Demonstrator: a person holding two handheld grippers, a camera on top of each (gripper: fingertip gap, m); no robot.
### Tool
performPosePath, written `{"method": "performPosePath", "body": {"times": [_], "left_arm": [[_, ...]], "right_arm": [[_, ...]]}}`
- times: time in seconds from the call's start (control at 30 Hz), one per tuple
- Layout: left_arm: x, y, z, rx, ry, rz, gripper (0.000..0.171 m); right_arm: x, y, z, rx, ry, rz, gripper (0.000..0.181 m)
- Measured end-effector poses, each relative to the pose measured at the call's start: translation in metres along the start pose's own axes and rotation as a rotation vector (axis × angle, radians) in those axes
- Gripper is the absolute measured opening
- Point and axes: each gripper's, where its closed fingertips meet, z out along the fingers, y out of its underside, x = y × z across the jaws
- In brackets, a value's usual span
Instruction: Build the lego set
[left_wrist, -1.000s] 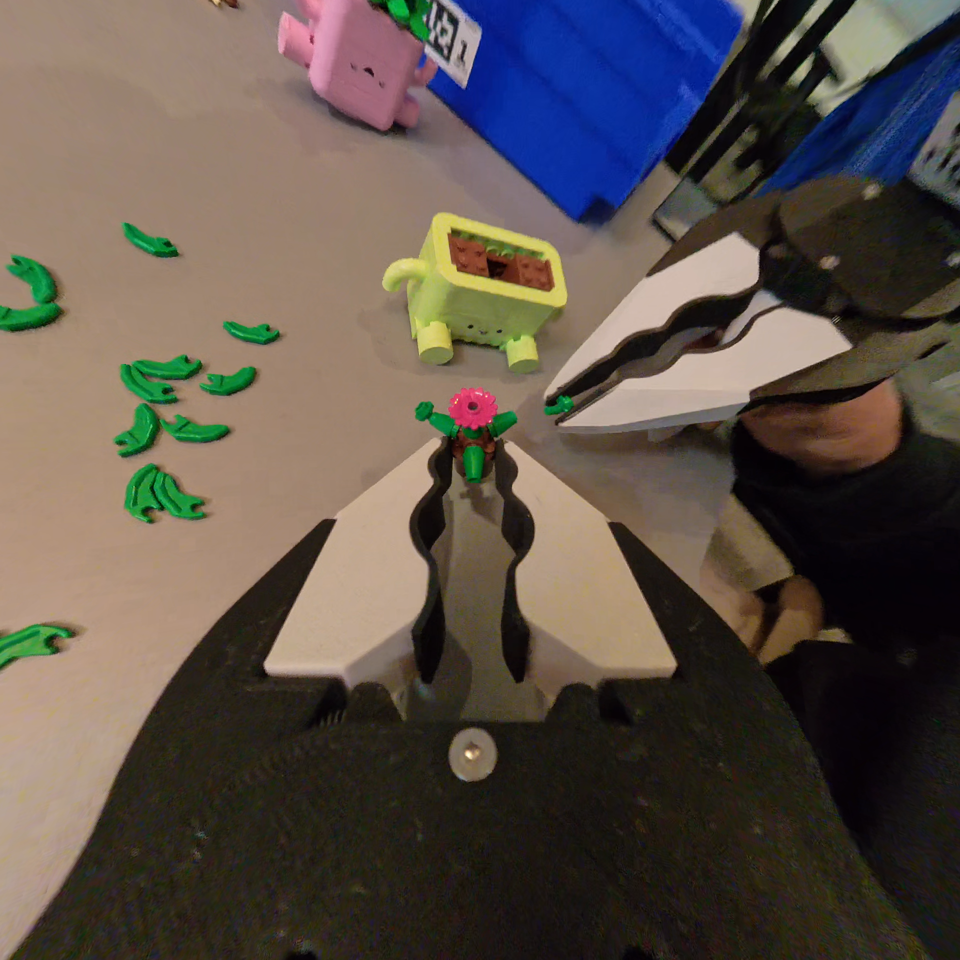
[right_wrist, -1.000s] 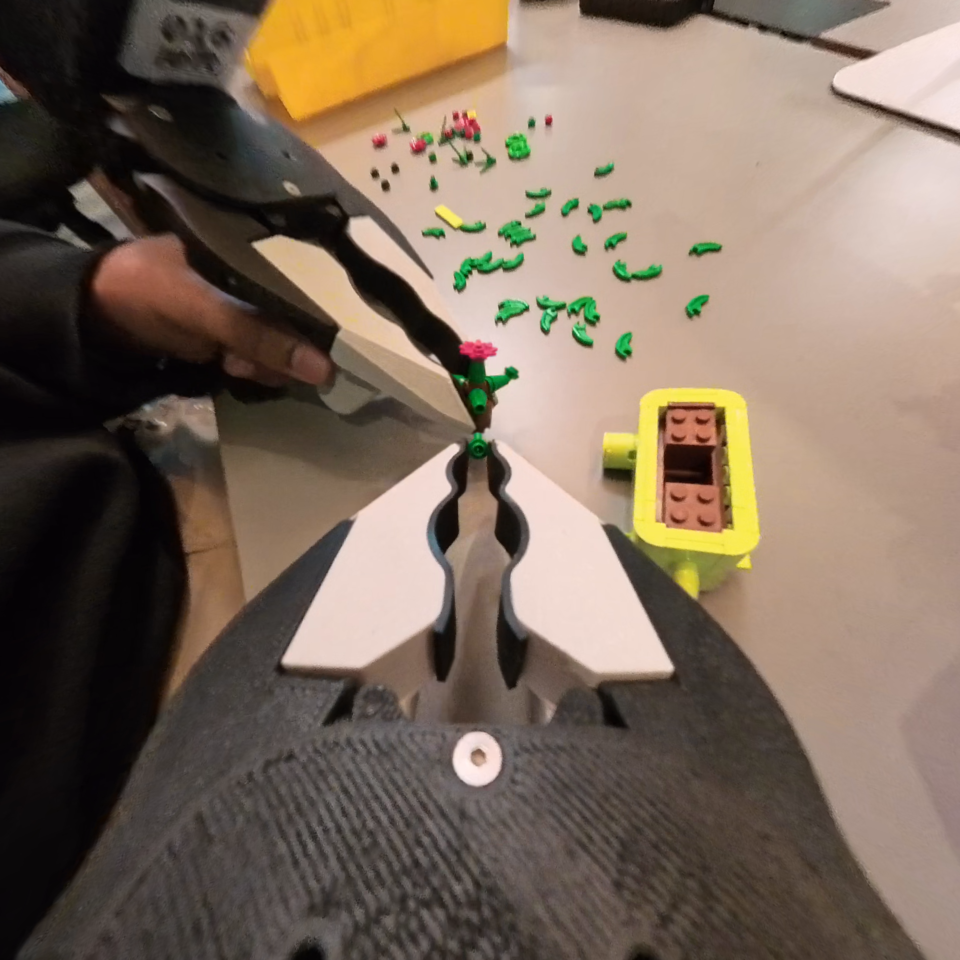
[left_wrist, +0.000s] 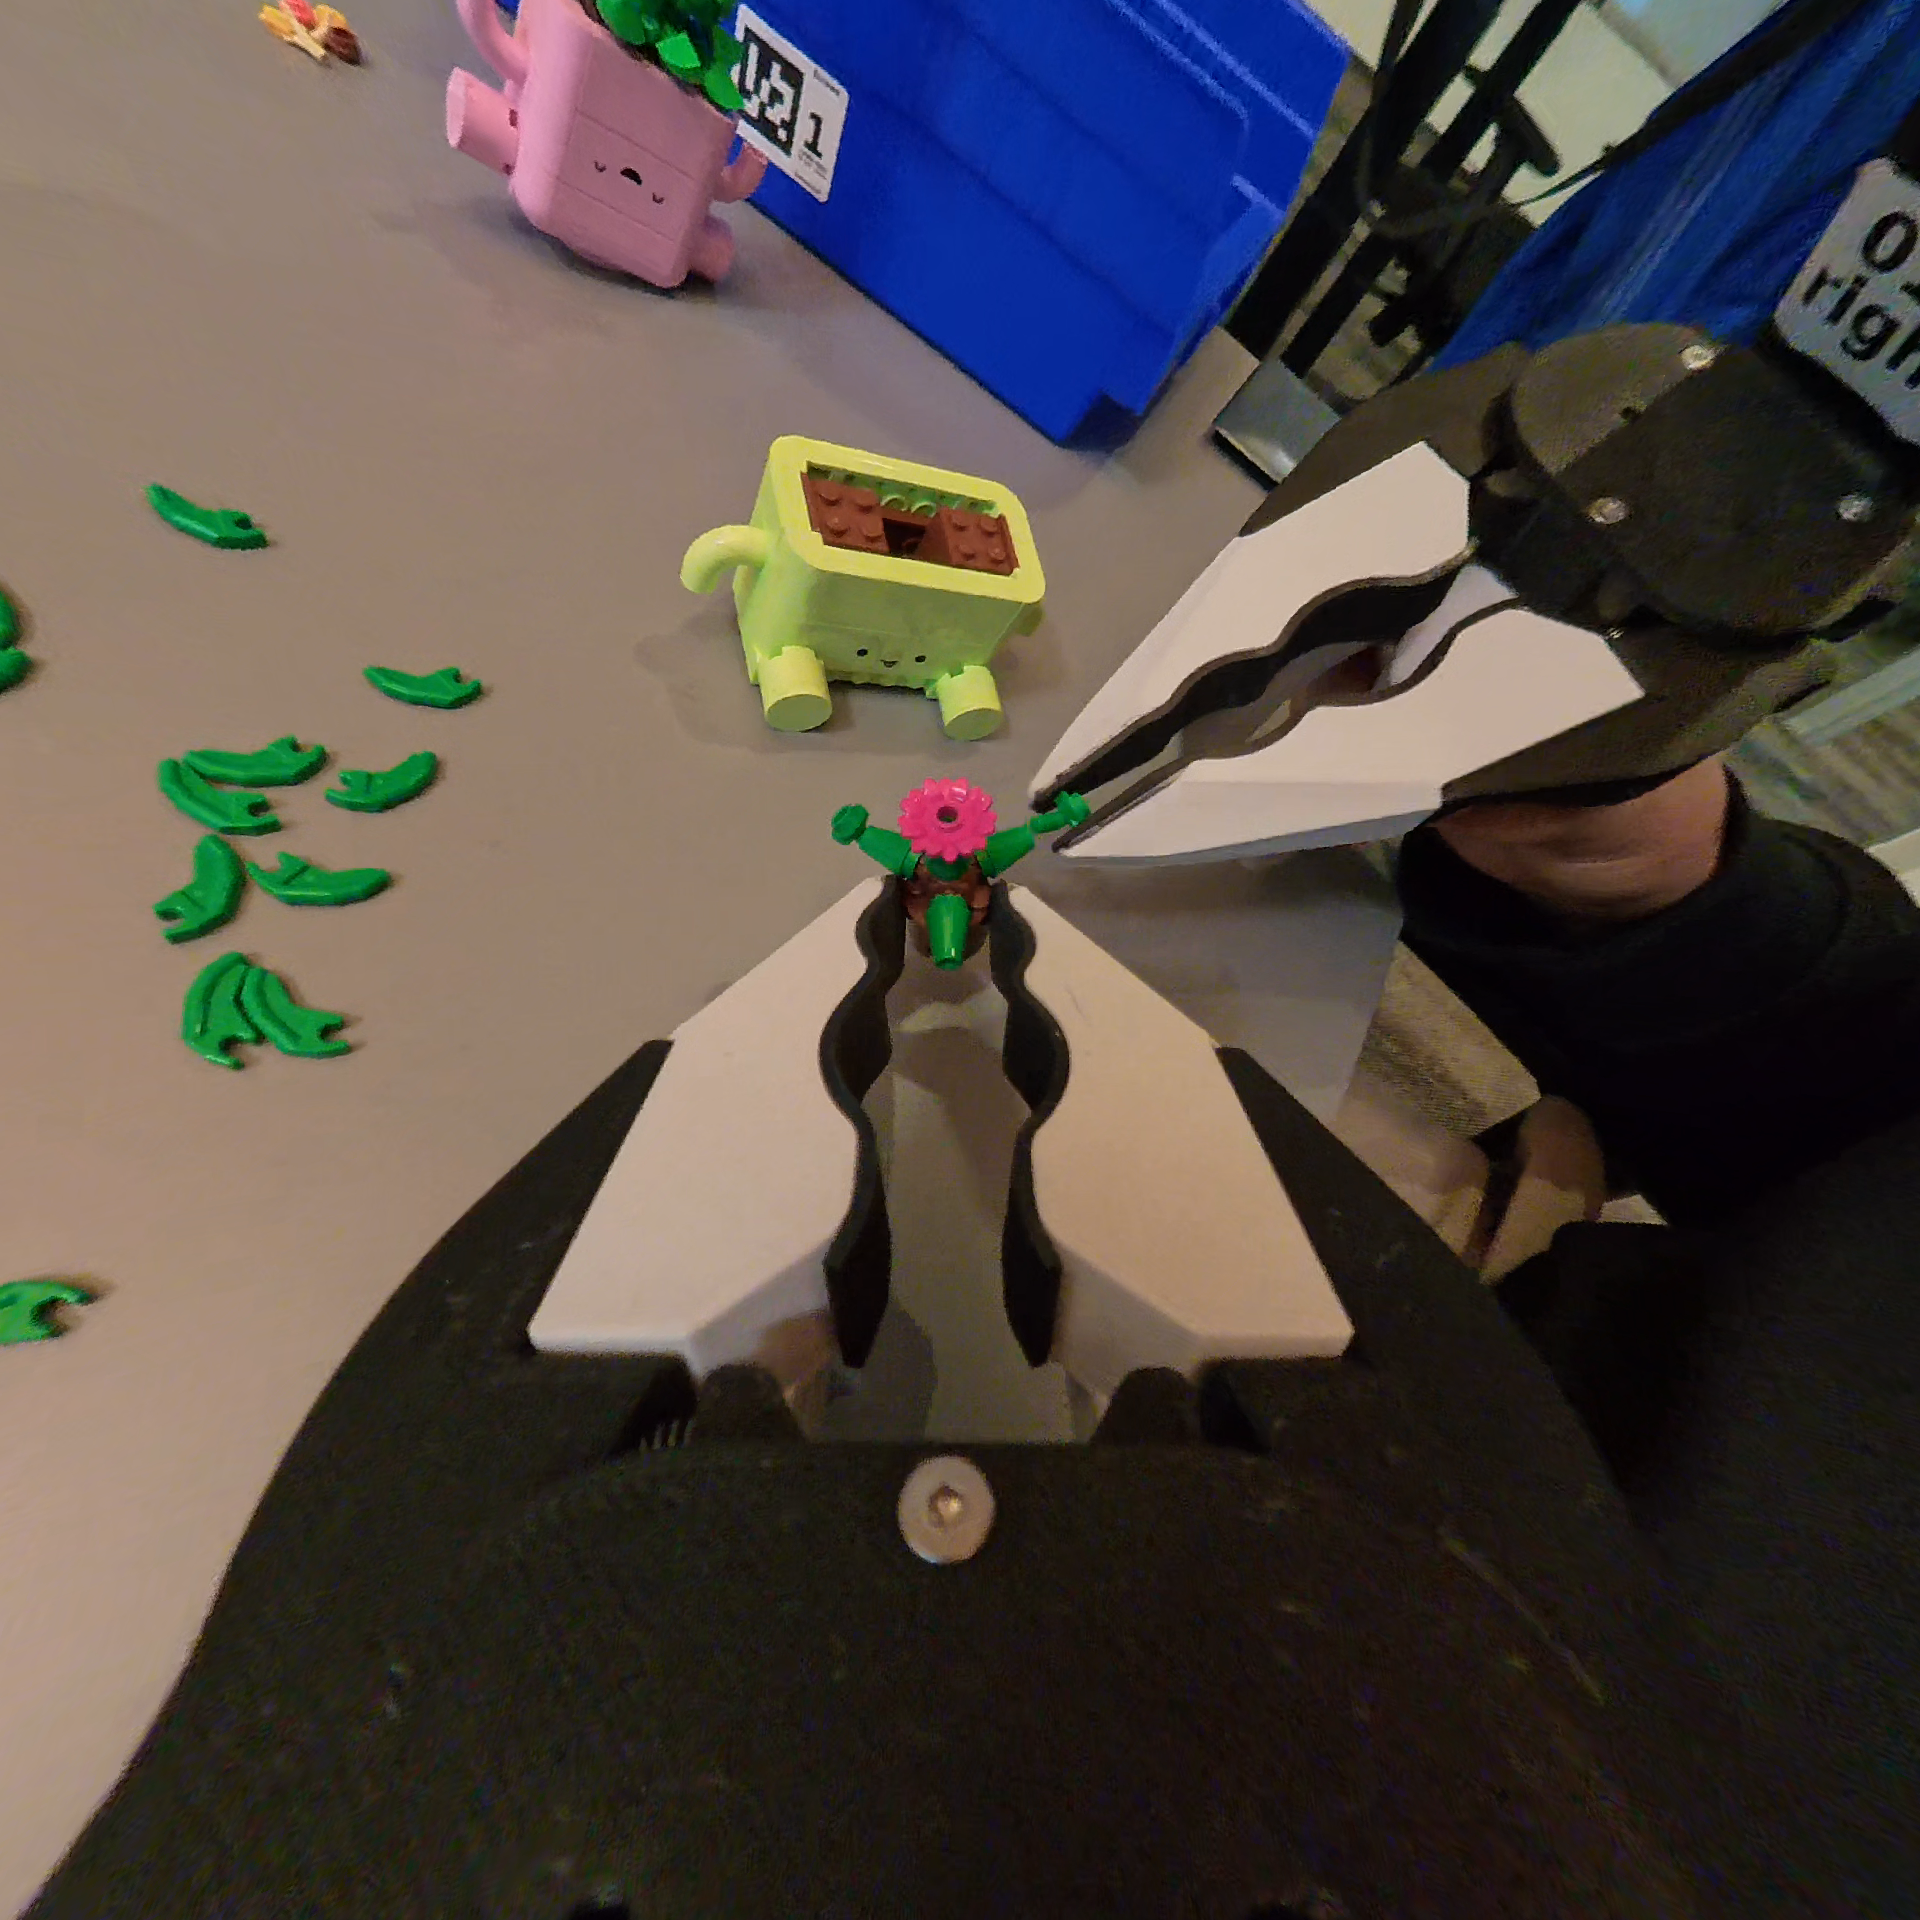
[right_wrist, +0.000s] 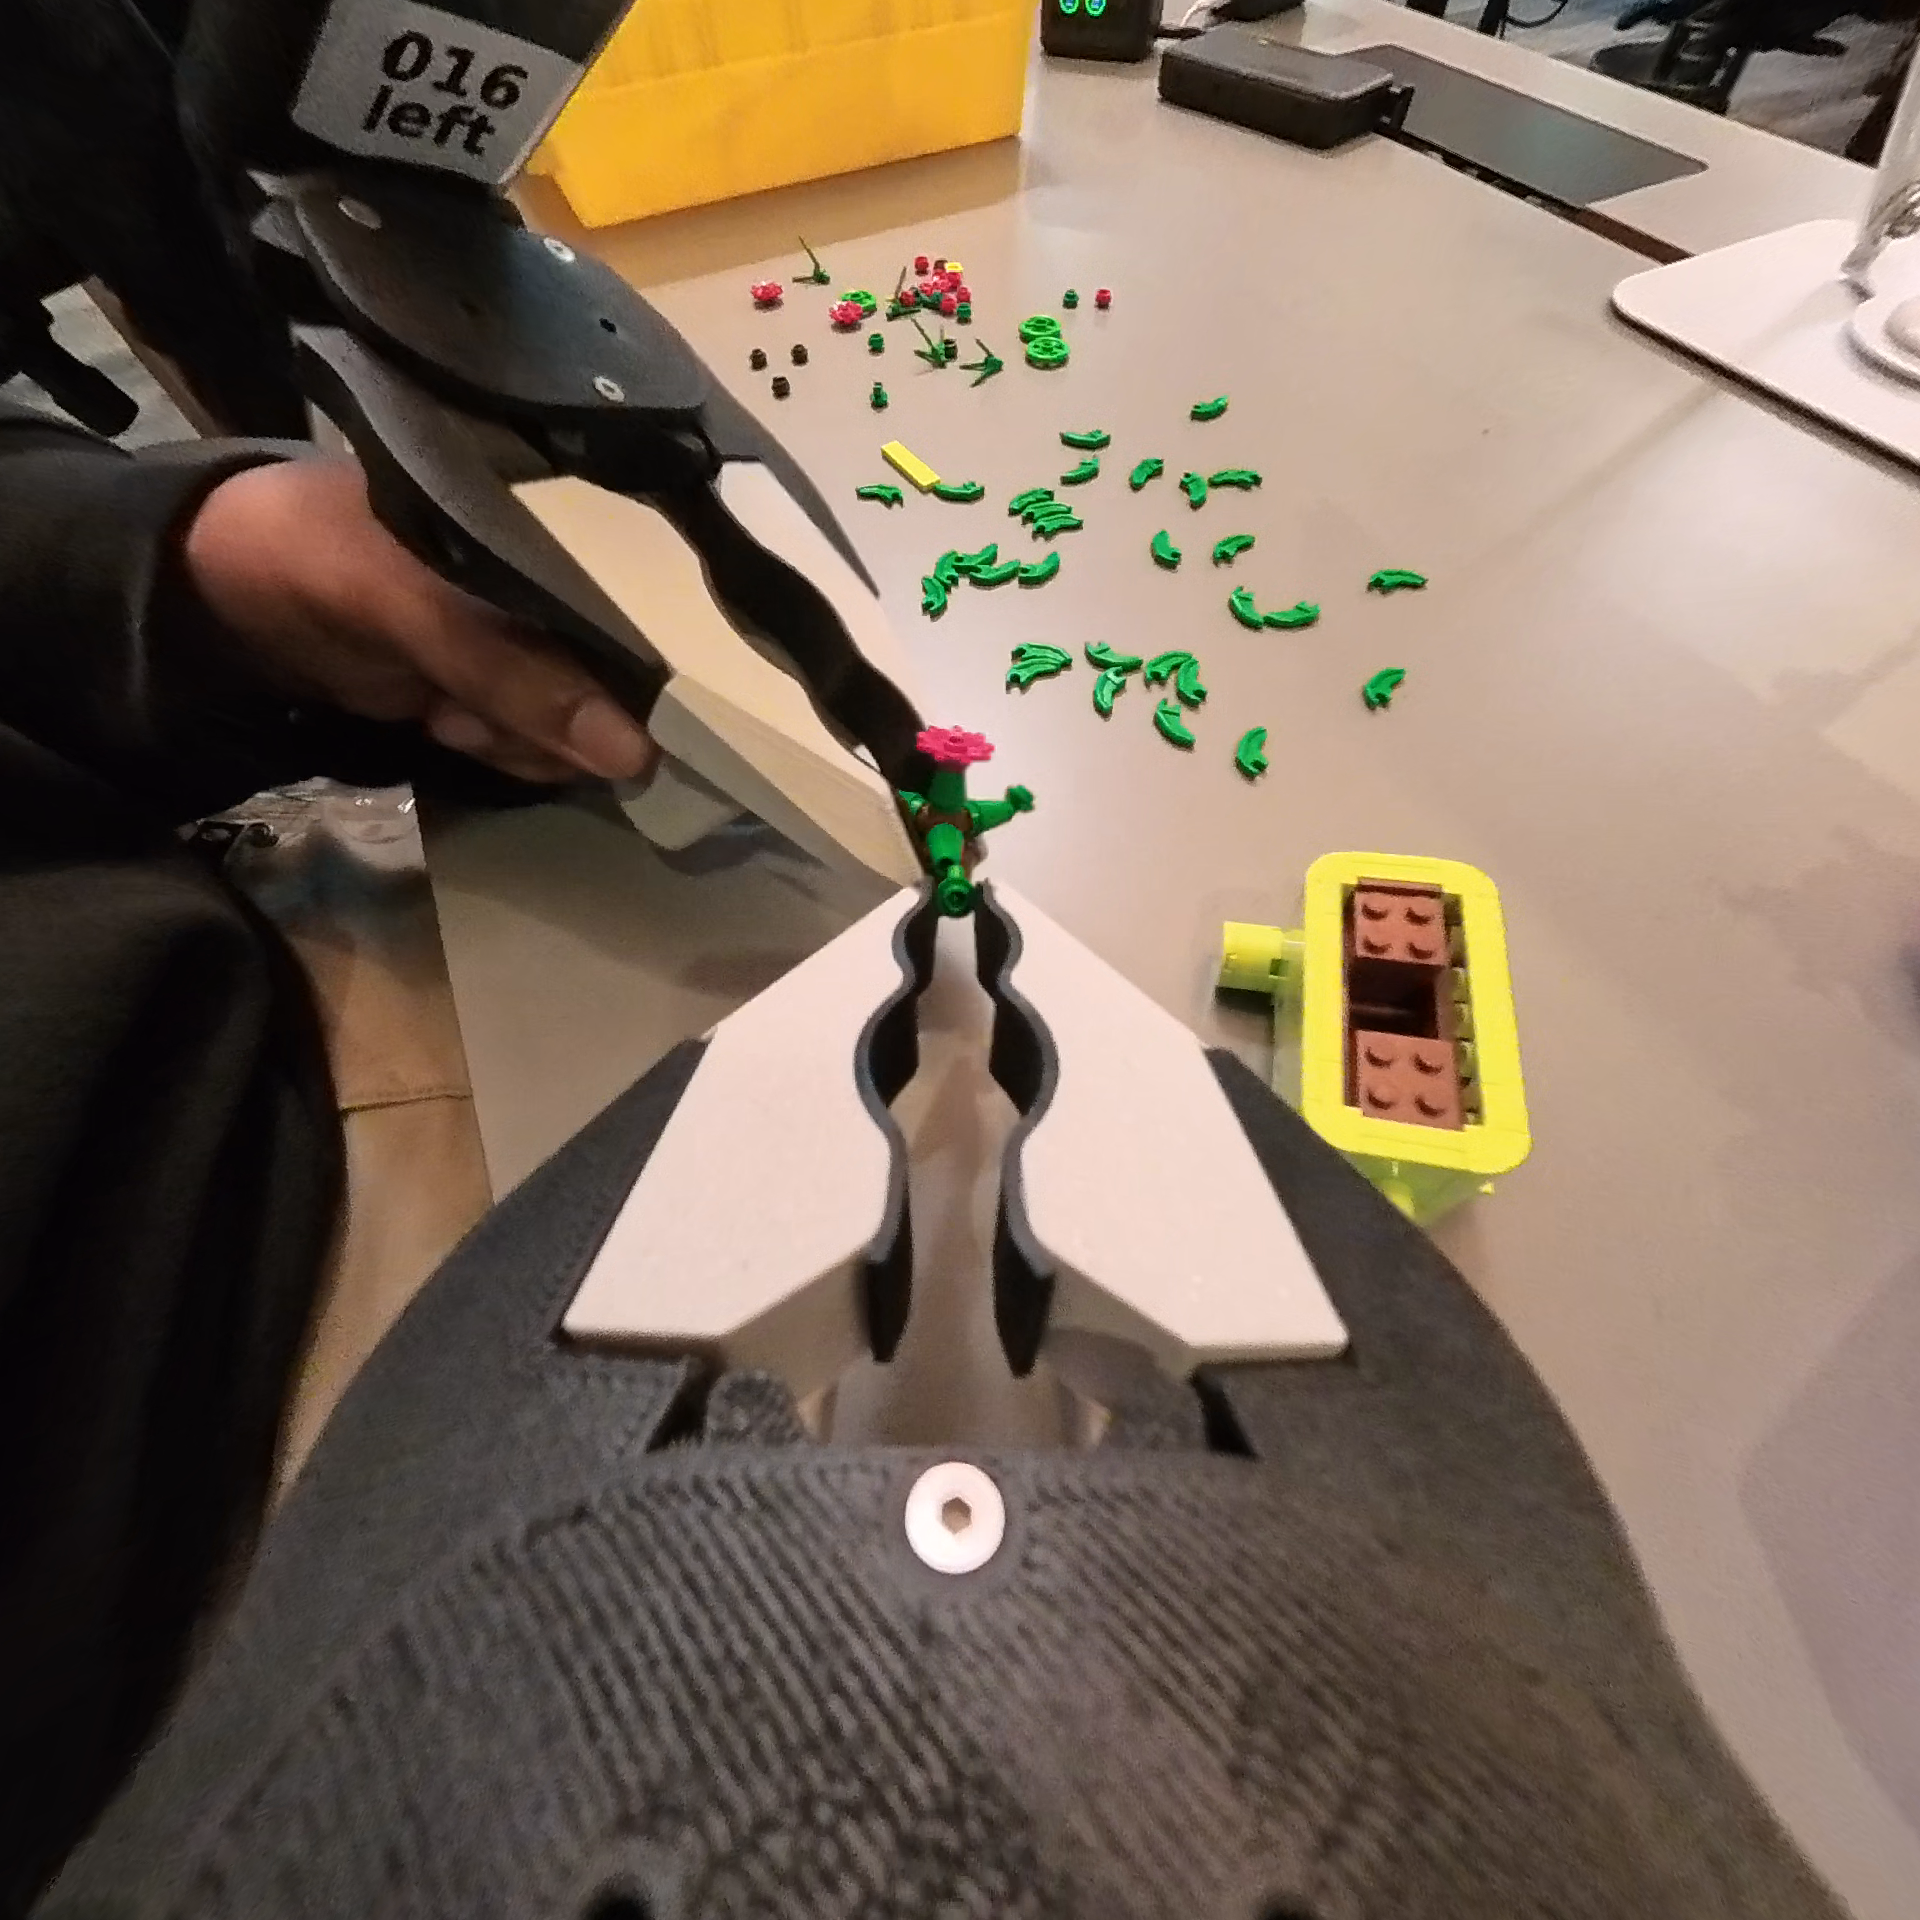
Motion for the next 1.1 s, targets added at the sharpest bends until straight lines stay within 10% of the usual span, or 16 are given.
{"method": "performPosePath", "body": {"times": [1.1], "left_arm": [[-0.004,0.013,0.001,-0.103,-0.084,0.152,0.012]], "right_arm": [[-0.007,0.012,0.006,-0.035,-0.065,-0.049,0.005]]}}
